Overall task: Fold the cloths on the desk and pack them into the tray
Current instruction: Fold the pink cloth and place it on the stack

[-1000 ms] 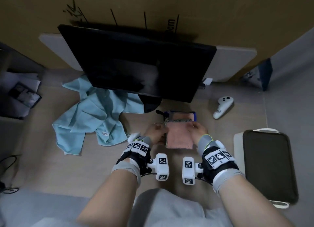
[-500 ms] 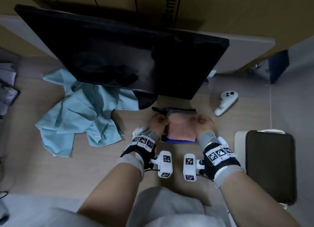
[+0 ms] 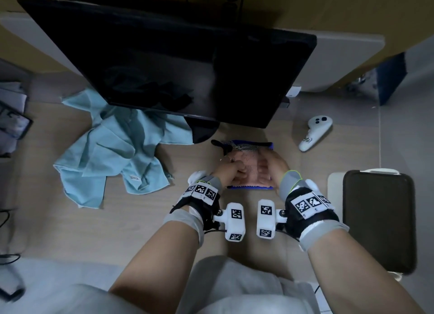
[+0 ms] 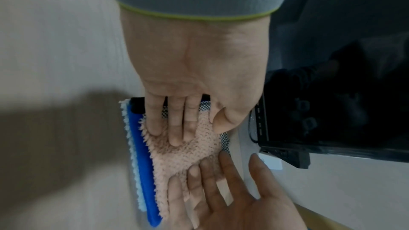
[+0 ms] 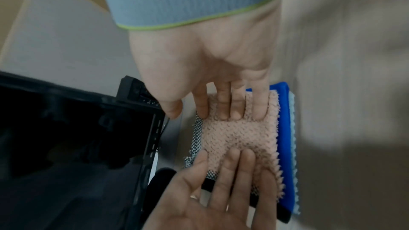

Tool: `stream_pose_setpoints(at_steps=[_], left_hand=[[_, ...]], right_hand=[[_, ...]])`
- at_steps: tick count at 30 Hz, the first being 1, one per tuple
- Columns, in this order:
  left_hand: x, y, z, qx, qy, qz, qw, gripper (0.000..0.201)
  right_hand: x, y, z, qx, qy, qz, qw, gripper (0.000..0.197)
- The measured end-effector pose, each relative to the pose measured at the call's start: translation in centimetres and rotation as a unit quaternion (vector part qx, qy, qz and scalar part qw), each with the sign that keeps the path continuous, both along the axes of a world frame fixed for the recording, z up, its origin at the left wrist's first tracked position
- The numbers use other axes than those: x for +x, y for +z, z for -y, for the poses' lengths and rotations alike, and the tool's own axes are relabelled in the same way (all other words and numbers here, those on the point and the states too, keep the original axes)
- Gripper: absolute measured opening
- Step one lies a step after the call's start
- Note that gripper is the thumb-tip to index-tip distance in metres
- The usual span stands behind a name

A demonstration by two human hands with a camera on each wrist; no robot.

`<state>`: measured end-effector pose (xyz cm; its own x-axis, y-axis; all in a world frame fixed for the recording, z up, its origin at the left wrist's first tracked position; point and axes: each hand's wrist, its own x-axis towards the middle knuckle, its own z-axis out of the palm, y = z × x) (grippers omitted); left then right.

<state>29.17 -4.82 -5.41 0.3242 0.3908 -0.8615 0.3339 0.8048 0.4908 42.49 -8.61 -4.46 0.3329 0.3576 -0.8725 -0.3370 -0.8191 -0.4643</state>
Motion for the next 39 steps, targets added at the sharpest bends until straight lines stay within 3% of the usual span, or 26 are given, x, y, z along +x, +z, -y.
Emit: stream_pose_setpoints(at_steps=[12, 15, 19, 21, 25, 30, 35, 39], left_hand=[[0.6, -1.9, -1.0, 0.004, 0.002, -0.026, 1.000, 0.045], [0.9, -1.5, -1.3, -0.002, -0.002, -0.025, 1.000, 0.042], [1.0, 0.7, -0.5, -0.017, 0.028, -0.019, 0.999, 0.035], [0.5, 1.3, -0.3, -0.041, 0.052, -0.004, 0.998, 0.023], [0.1, 4.5, 1.5, 0.023, 0.081, 0.028, 0.996, 0.028], [-0.5, 7.7, 3.9, 0.091, 0.095, 0.063, 0.989, 0.034], [-4.1, 9.0, 7.5, 0.175, 0.149, 0.008, 0.973, 0.027], [-8.9, 8.2, 9.1, 0.175, 0.189, -0.050, 0.965, 0.019]], right_hand=[[0.7, -2.3, -0.6, -0.020, -0.043, -0.026, 0.999, 0.036], [0.8, -2.4, -0.9, -0.027, -0.044, -0.032, 0.998, 0.045], [0.8, -0.1, 0.4, 0.006, -0.078, -0.093, 0.993, 0.038], [0.9, 0.4, 0.9, 0.020, -0.092, -0.080, 0.992, 0.033], [1.2, 3.5, 2.9, 0.113, -0.093, 0.016, 0.989, 0.015], [0.0, 6.6, 5.8, 0.183, -0.067, -0.022, 0.981, 0.013], [-2.3, 7.3, 8.6, 0.199, -0.052, -0.033, 0.978, 0.017], [-6.3, 7.6, 9.6, 0.184, 0.006, -0.064, 0.981, 0.020]])
